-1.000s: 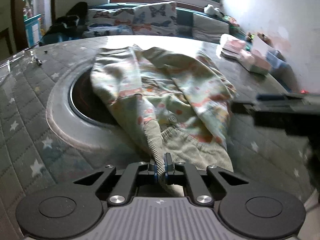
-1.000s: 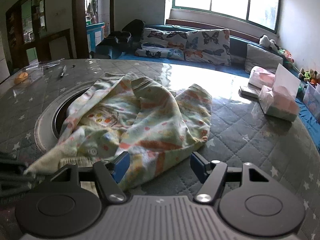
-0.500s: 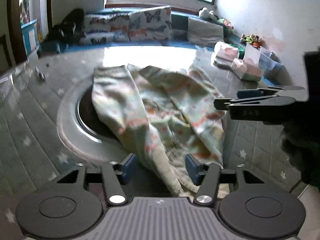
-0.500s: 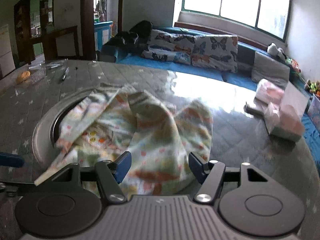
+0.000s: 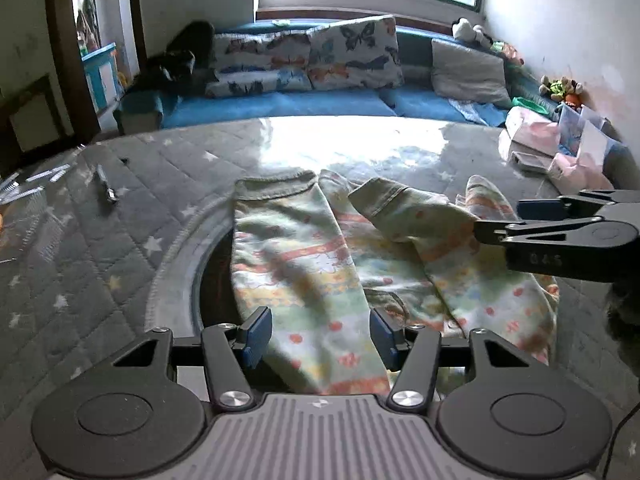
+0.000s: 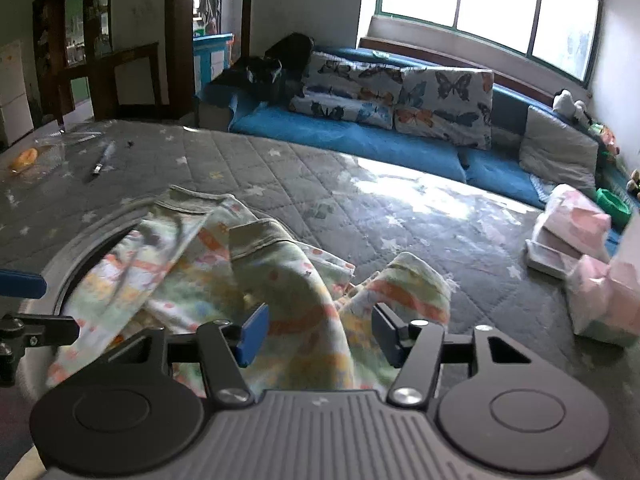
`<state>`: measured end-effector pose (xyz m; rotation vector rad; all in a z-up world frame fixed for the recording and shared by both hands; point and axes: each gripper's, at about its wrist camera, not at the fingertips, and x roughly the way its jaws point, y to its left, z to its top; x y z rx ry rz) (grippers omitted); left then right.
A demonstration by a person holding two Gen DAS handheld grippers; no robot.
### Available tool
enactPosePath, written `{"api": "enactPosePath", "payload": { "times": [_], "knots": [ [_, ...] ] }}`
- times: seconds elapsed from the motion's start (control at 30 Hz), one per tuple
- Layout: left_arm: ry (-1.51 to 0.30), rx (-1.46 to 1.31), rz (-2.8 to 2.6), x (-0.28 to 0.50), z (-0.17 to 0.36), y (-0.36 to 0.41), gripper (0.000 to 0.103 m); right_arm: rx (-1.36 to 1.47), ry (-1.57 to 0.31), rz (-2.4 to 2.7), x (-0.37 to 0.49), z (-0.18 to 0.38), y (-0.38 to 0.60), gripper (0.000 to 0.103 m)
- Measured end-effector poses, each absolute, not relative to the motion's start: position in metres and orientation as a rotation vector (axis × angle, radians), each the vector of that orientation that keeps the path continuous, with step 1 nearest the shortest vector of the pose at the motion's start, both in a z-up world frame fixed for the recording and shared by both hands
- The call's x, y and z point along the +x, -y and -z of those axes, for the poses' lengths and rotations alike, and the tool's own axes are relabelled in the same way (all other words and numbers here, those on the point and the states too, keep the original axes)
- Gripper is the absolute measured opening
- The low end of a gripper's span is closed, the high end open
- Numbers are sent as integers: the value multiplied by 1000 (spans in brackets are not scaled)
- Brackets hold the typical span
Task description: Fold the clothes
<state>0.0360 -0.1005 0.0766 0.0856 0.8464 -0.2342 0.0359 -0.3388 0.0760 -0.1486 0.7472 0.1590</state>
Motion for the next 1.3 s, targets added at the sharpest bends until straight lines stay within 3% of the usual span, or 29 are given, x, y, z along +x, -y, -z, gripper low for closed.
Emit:
{"api": "enactPosePath", "payload": {
  "times": [0.4, 0.53, 0.6, 0.67, 0.77, 0.83, 1.3],
  "knots": [
    [-887, 133, 189, 108, -58, 133, 59, -172, -794, -210, 85, -40, 338, 47],
    [-915, 174, 158, 125, -42, 142, 57, -158, -815, -232, 91, -35, 339, 26],
    [-914, 193, 154, 129, -37, 144, 48, -127, -819, -258, 91, -35, 342, 12],
    [-925, 204, 155, 132, -32, 143, 22, -118, -809, -262, 87, -39, 344, 6],
    [-920, 203, 148, 134, -29, 137, 7, -111, -780, -248, 76, -48, 348, 5],
    [-896, 197, 143, 130, -33, 130, 3, -102, -757, -229, 67, -58, 355, 4],
    [-743, -65, -70, 30, -89, -23, 1, 61, -549, -27, -77, -138, 438, 4]
  ]
}}
